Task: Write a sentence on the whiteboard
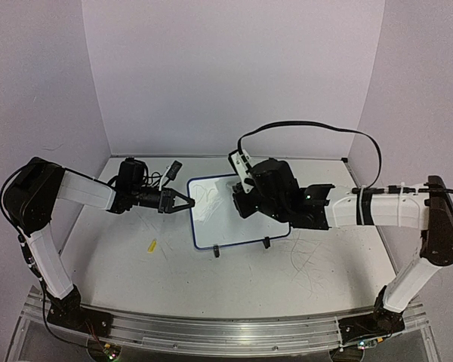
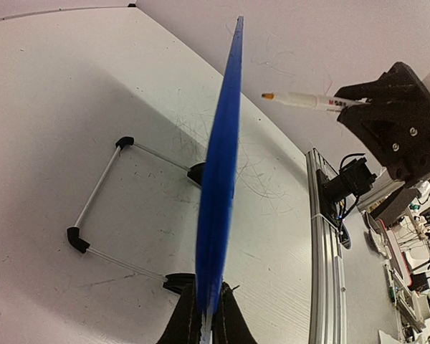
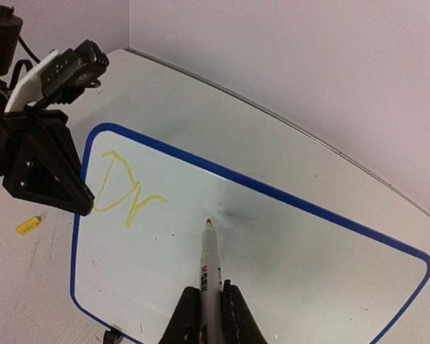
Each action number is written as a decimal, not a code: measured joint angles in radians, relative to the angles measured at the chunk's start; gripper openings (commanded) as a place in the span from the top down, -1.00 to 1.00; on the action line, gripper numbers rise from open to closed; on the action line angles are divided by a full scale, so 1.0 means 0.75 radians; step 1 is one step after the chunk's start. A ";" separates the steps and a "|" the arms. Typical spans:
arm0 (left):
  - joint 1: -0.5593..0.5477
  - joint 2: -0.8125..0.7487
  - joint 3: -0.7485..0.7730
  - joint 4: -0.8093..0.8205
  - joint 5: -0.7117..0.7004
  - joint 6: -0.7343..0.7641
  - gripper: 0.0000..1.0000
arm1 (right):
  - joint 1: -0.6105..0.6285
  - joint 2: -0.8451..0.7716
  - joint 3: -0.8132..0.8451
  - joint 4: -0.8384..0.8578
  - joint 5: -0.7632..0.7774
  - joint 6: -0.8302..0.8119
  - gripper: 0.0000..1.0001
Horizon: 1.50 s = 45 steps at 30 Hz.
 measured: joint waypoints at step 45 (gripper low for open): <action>0.000 -0.005 0.000 -0.002 -0.010 -0.001 1.00 | -0.033 0.090 0.034 0.029 -0.126 0.049 1.00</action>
